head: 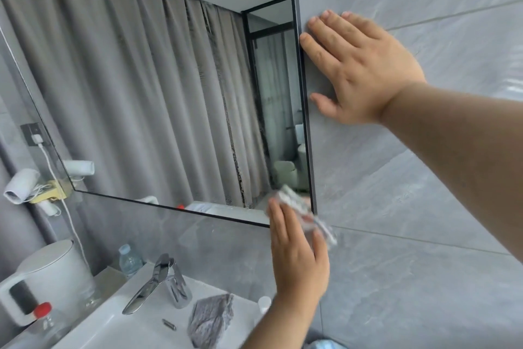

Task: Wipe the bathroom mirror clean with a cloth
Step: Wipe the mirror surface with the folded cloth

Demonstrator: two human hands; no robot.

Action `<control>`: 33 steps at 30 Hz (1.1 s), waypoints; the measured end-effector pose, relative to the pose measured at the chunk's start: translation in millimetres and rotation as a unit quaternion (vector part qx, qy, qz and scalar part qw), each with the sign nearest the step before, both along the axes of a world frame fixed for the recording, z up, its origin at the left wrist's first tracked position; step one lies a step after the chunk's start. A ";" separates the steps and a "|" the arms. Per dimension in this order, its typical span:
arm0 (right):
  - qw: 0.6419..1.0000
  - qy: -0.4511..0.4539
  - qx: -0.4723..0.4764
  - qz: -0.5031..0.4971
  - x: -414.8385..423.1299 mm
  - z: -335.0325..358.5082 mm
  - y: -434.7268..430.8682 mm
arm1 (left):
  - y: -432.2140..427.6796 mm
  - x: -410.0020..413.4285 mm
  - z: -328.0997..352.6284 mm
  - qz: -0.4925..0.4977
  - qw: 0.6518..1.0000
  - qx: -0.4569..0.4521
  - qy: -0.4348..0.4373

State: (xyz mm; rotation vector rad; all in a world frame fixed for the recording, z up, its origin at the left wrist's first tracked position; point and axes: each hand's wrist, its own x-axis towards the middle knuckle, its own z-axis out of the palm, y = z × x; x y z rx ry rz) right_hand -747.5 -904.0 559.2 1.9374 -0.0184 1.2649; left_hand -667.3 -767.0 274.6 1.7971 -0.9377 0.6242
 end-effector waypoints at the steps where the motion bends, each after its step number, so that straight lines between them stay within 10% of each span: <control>1: 1.000 0.000 -0.001 0.000 0.2 0.3 0.2 | -1.4 -5.9 -24.4 -0.003 1.000 0.003 0.003; 33: 1.000 -0.020 -0.002 0.018 1.0 -1.6 0.1 | -11.8 41.6 223.7 0.057 0.974 0.074 -0.208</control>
